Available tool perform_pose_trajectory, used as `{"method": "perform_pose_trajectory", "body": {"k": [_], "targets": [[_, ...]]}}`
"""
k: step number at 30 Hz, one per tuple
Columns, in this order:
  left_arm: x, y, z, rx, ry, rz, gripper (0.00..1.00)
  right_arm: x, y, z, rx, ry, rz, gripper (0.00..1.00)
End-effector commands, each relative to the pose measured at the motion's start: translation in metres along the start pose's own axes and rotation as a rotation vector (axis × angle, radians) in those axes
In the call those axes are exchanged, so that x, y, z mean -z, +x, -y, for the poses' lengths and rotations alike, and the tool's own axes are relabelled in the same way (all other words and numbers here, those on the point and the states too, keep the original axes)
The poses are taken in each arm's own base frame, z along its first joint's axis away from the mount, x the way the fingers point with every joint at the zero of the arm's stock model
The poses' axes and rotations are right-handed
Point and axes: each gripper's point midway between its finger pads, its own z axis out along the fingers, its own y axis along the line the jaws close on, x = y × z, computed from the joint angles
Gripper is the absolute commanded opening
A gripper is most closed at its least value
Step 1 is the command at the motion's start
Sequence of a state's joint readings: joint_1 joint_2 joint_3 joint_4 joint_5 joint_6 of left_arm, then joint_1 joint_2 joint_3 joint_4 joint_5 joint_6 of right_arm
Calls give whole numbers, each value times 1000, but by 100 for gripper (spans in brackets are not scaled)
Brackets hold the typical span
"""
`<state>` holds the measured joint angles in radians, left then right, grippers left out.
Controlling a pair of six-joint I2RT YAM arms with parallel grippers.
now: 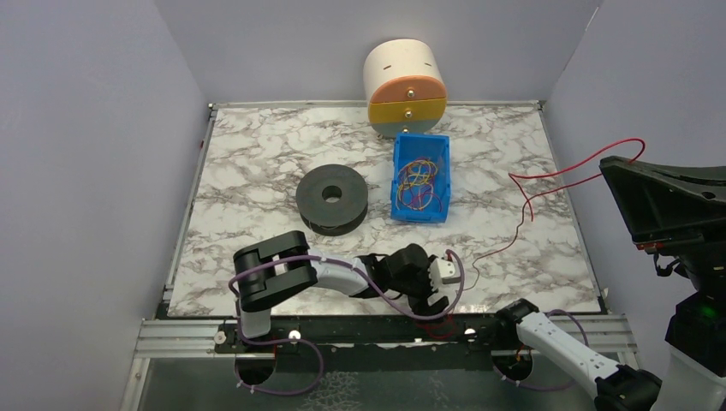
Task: Wrap the cables
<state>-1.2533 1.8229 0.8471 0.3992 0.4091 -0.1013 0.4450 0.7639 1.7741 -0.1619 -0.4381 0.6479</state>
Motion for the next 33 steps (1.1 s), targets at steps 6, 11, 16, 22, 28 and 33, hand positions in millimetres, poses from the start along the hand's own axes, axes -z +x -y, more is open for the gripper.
{"method": "perform_pose_trajectory", "body": {"k": [6,11,16,22,28,33], "targets": [[-11,25,-12,-34,-89,-66,80,5,0,5,25,33,8,1],[-18,24,-6,-32,-63,-60,63,6,0,6,30,40,11,1],[-22,19,-3,-33,-44,-53,31,7,-3,5,35,44,18,1],[-10,4,-7,-57,-92,-12,0,9,-12,2,51,54,46,1],[26,-29,-22,-54,-223,90,0,15,-30,-4,95,67,110,1],[75,-61,-27,-70,-319,216,0,22,-42,1,131,120,160,1]]}}
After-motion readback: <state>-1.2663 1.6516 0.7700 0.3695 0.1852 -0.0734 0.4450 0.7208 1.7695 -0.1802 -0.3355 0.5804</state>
